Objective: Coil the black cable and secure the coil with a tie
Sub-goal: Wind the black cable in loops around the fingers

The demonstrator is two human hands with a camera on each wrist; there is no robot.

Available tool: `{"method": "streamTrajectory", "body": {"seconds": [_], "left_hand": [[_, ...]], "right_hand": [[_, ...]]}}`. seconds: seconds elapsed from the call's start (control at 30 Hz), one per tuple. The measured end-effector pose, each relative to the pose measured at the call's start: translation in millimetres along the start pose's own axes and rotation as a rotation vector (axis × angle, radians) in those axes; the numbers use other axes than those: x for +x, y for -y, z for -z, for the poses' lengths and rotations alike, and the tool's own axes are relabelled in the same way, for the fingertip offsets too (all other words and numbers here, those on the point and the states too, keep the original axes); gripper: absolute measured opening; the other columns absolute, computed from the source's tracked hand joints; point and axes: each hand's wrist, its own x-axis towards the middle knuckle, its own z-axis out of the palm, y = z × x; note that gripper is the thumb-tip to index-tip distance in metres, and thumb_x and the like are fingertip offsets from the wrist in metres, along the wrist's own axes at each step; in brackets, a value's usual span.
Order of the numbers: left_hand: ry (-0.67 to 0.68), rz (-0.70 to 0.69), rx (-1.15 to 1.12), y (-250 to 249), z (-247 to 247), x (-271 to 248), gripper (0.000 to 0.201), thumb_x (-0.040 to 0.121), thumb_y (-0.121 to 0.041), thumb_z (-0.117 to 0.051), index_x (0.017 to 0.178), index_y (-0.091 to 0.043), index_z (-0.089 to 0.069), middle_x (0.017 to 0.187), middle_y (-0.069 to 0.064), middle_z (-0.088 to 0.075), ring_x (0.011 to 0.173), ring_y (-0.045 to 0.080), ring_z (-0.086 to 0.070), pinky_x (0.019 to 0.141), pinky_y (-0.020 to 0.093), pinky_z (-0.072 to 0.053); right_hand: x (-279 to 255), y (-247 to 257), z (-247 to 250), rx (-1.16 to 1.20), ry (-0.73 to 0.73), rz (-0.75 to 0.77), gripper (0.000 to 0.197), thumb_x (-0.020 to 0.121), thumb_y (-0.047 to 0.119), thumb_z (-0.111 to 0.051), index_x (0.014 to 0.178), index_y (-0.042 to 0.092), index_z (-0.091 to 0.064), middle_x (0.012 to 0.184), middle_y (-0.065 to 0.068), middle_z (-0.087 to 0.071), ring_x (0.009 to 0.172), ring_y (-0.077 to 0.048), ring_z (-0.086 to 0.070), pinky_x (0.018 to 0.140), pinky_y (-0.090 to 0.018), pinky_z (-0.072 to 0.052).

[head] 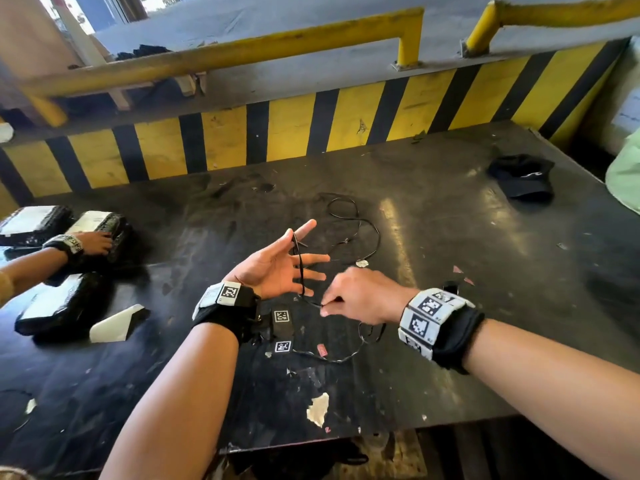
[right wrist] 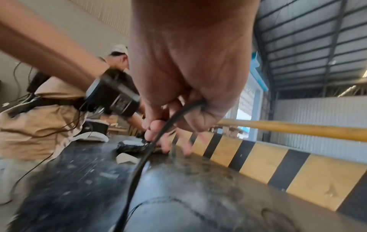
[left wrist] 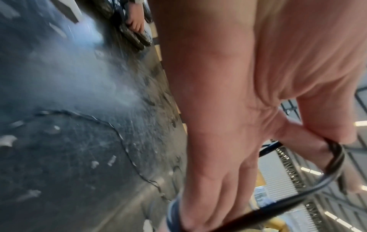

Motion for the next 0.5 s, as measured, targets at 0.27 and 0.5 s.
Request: {"method": "streamTrajectory", "body": {"seconds": [0.27,0.5], "left_hand": [[-0.027,0.169,0.038,31,-5,-2,0.072,0.08,-0.06,-0.074,0.142,-0.031,-0.052,0.155,0.029,-0.042,0.117,0.042,-0.055,0.09,0.055,-0.047],[0.114,0.2,-0.036,41,-12,-9,0.066,0.087,-0.058,-0.067,0.148,-0.045,-0.047,0.158,0.031,-0.035,0.132,0.05,-0.042,0.098,0.06,-0.043]], "right_hand": [[13,20,75,-0.313,-0.168,0.052,0.017,0.092,0.047,-0.066,0.104,0.037,-0.074,0.11,0.002,-0.07,0.099,-0.025,-0.067,0.075,-0.031,-0.039],[32,20,99,-0.274,-0.248,0.039,0.017,0.081,0.052,-0.077,0.091,0.038,-0.079,0.1,0.008,-0.074,0.094,-0.021,-0.068,0.074,-0.03,-0.041]]}}
